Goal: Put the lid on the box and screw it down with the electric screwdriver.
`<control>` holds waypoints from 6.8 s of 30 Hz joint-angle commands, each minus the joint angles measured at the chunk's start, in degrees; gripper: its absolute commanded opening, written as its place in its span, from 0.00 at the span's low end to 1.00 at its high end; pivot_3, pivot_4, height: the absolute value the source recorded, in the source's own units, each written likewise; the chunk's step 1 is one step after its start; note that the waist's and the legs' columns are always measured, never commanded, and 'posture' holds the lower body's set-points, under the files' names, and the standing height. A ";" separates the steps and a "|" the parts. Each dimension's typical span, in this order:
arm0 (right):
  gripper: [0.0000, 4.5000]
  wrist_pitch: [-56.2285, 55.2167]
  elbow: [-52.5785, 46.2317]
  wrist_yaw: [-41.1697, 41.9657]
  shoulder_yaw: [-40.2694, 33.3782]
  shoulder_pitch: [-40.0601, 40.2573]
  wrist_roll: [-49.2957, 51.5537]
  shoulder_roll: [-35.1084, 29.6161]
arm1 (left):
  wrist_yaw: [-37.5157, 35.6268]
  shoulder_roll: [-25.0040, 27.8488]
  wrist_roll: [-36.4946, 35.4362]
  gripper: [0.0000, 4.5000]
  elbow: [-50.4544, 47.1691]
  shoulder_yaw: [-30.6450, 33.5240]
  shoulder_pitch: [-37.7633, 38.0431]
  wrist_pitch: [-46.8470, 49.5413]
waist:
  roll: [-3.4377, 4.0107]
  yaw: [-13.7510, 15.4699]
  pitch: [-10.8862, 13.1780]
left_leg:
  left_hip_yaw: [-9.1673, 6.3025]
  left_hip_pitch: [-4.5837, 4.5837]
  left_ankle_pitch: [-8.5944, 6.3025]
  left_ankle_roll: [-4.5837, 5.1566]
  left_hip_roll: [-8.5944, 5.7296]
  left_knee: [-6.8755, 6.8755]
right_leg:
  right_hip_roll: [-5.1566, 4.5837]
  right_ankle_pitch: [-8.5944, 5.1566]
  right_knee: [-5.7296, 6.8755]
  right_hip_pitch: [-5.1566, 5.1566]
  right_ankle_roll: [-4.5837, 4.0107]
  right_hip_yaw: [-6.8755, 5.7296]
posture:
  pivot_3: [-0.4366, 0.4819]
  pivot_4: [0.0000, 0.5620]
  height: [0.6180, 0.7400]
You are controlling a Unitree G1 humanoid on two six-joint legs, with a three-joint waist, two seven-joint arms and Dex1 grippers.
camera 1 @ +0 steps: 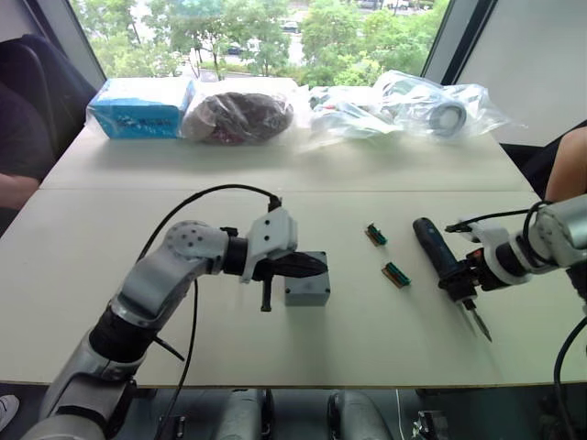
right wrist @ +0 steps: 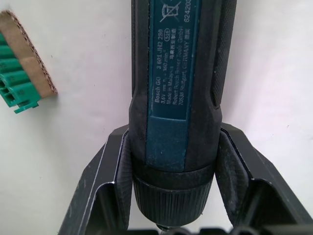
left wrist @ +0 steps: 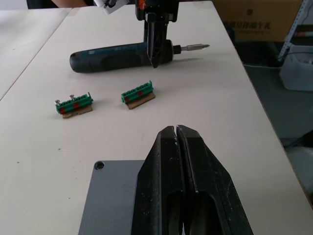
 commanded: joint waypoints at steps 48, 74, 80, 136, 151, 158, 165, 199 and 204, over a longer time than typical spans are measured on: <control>0.40 -59.43 -45.39 -13.88 -19.15 32.13 -3.74 44.30 | -4.83 0.55 10.91 0.00 13.75 -4.78 -2.69 -6.64 | 0.43 0.11 0.26 | 0.09 -0.11 0.23 -0.38 0.04 -0.02 | 0.15 0.08 0.04 -0.18 0.16 0.17 | 0.48 0.27 1.00; 0.40 -62.94 -37.76 -15.39 -14.21 38.41 -12.25 44.98 | -4.69 0.70 12.12 0.00 13.40 -5.09 -1.70 -6.41 | -0.02 0.07 -0.20 | 0.07 0.94 0.00 -0.02 0.10 -0.15 | 0.14 0.03 -0.09 0.85 0.10 0.17 | 0.48 0.27 1.00; 0.40 -61.31 -36.45 -16.49 -15.22 37.70 -10.93 46.50 | -4.39 0.38 12.11 0.00 13.48 -5.03 -1.67 -6.51 | -0.08 0.07 -0.28 | 0.07 0.95 0.00 -0.02 0.11 -0.15 | 0.14 0.03 -0.09 0.86 0.09 0.17 | 0.48 0.27 1.00; 0.40 -6.95 -38.67 -33.73 -50.64 -3.80 26.37 30.38 | -1.80 -3.52 -7.21 0.00 10.26 10.86 -5.86 8.94 | 0.38 -0.08 0.06 | -0.23 -0.32 0.23 -0.42 -0.22 -0.29 | -0.76 -0.06 -0.05 -0.25 -0.32 -0.39 | 0.48 0.27 1.00; 0.40 4.37 -13.31 -31.85 -40.18 19.34 40.21 -5.16 | -10.41 1.99 1.49 0.00 4.80 -1.12 -6.84 -3.58 | 0.56 -0.39 0.29 | 0.20 -0.19 -0.15 0.36 -0.23 -0.17 | -0.38 0.00 -0.15 -0.21 -0.14 -0.08 | 0.48 0.27 1.00; 0.40 4.37 -8.11 -30.62 -35.12 18.86 37.88 -5.32 | -7.31 0.07 0.74 0.00 3.02 -0.79 -5.83 -1.52 | 0.51 -0.16 0.32 | 0.16 -0.21 -0.14 0.33 -0.07 -0.14 | -0.17 0.00 -0.16 -0.24 -0.12 -0.01 | 0.48 0.27 1.00; 0.40 4.37 -5.83 -30.08 -32.09 15.20 29.22 0.41 | -3.97 -0.44 -0.30 0.00 2.11 0.76 -4.40 0.36 | 0.51 0.13 0.32 | 0.16 -0.21 -0.12 0.29 -0.07 -0.10 | -0.12 0.07 -0.16 -0.23 0.00 0.04 | 0.48 0.27 1.00; 1.00 -27.85 -54.95 -3.46 -24.91 24.58 13.37 7.69 | 3.12 8.73 4.83 0.00 8.07 4.70 3.18 1.90 | 0.35 0.05 0.26 | 0.02 -0.19 0.14 -0.17 0.05 -0.14 | 0.05 0.05 -0.18 -0.18 0.11 0.00 | 0.48 0.27 1.00; 1.00 -35.84 -56.07 -2.56 -18.13 31.99 5.79 10.40 | 0.23 11.13 3.80 0.00 6.18 3.76 7.25 2.11 | 0.30 0.39 0.29 | 0.03 -0.21 0.13 -0.14 -0.03 -0.06 | -0.09 0.06 -0.11 -0.16 0.09 -0.02 | 0.48 0.27 1.00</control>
